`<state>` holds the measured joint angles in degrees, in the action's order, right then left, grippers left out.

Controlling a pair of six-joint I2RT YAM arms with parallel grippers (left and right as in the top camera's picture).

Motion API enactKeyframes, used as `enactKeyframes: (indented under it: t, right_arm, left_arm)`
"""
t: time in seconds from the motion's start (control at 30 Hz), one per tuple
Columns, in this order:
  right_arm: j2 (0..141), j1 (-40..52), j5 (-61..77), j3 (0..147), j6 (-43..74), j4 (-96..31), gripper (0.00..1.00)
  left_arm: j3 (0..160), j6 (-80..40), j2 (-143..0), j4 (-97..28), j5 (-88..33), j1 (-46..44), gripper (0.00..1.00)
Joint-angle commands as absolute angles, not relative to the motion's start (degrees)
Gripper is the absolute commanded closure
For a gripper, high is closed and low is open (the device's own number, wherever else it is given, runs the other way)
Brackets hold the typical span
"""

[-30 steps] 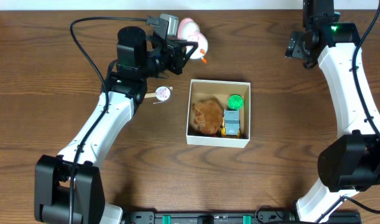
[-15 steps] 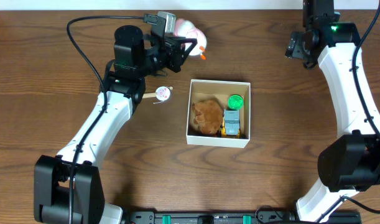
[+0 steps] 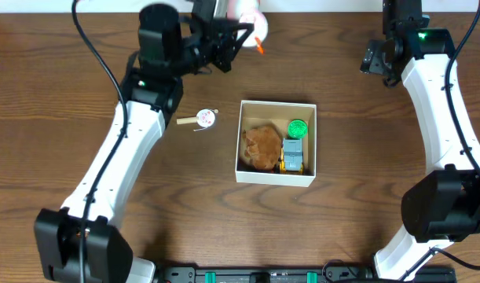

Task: Pack container
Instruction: 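Lift the duck with the left gripper and swing it upward, then carry the duck over the box and lower it inside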

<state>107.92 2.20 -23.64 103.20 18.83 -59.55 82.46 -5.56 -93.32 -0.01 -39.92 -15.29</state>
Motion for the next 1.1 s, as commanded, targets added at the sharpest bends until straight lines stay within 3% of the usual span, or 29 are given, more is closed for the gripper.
enactKeyframes:
  t: [0.0,0.27,0.47,0.67,0.9,1.07]
  right_arm:
    - [107.13,1.74,-23.94,104.16,18.37,-59.59,0.01]
    - [107.13,1.74,-23.94,104.14,18.37,-59.59,0.01]
    - [107.13,1.74,-23.94,104.14,18.37,-59.59,0.01]
    - [107.13,1.74,-23.94,104.14,18.37,-59.59,0.01]
    - [107.13,1.74,-23.94,104.14,18.37,-59.59,0.01]
    - [107.13,1.74,-23.94,104.14,18.37,-59.59,0.01]
  left_arm:
    - [88.29,7.79,-92.49,-8.78,-29.1,-17.58,0.94]
    - [89.82,20.29,-92.97,-19.79,-17.41,-22.0,0.94]
    - [89.8,22.98,-95.07,-28.56,-17.43,-23.14,0.94]
    - [89.8,32.93,-97.95,-37.28,-17.47,-23.77,0.94]
    - [89.8,46.52,-98.87,-38.41,-17.63,-24.47,0.94]
    - [89.8,53.78,-98.87,-40.25,-26.15,-24.47,0.94]
